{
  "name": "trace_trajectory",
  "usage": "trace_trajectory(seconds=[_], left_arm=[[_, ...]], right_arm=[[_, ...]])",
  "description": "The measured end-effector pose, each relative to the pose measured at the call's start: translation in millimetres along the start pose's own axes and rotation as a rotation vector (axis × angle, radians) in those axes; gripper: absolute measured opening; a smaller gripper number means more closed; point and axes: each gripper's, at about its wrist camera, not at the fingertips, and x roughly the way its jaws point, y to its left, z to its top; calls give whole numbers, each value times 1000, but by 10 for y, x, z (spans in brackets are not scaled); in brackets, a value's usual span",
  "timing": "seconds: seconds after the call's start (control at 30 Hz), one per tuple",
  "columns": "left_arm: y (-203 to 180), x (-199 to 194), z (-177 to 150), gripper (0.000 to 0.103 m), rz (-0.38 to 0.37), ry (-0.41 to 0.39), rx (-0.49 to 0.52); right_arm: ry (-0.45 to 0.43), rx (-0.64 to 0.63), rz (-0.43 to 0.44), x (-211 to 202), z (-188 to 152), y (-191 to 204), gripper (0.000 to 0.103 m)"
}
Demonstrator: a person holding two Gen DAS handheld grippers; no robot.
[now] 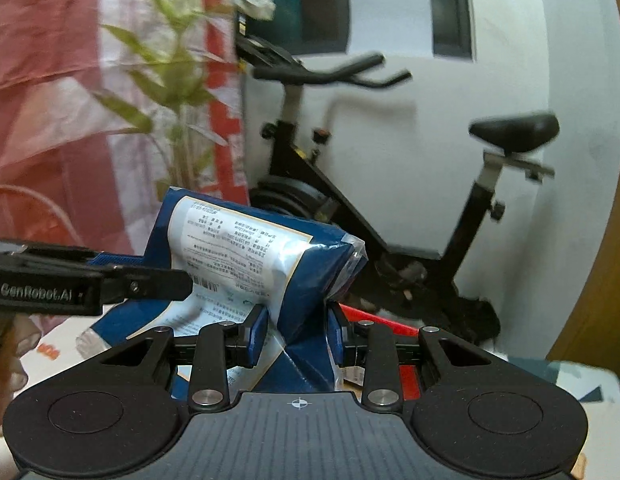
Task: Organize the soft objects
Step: 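Lift the blue package with both grippers and carry it over the red box, then lower the blue package into the red box and open both grippers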
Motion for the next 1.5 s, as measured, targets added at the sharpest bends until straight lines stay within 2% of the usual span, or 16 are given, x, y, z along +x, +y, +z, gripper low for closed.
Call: trace_trajectory(seconds=[0.23, 0.43, 0.67, 0.83, 0.93, 1.03, 1.13, 1.23, 1.3, 1.33, 1.37, 1.4, 1.5], left_arm=[[221, 600, -90, 44, -11, 172, -79], [294, 832, -201, 44, 0, 270, -86], [371, 926, -278, 44, 3, 306, -90], [360, 907, -269, 44, 14, 292, -69], [306, 894, -247, 44, 28, 285, -38], [267, 818, -236, 45, 43, 269, -8], [242, 726, -217, 47, 65, 248, 7], [208, 586, -200, 58, 82, 214, 18], [178, 470, -197, 74, 96, 190, 38], [165, 419, -192, 80, 103, 179, 44], [160, 357, -195, 91, 107, 165, 46], [158, 287, -197, 98, 110, 150, 46], [143, 107, -210, 101, 123, 127, 51]], right_arm=[[156, 57, -26, 668, -85, -260, 29], [300, 155, -27, 1064, -212, -398, 30], [396, 212, -70, 1322, -380, -494, 30], [473, 236, -105, 1437, -438, -544, 31], [524, 249, -125, 1510, -479, -566, 39], [523, 271, -141, 1485, -484, -587, 45], [499, 232, -155, 1393, -433, -532, 47], [461, 204, -155, 1234, -341, -473, 63], [423, 198, -147, 1102, -276, -450, 82], [404, 192, -147, 1028, -253, -431, 87], [382, 189, -144, 951, -233, -416, 96], [358, 186, -141, 863, -215, -389, 100], [319, 175, -129, 662, -207, -343, 103]])
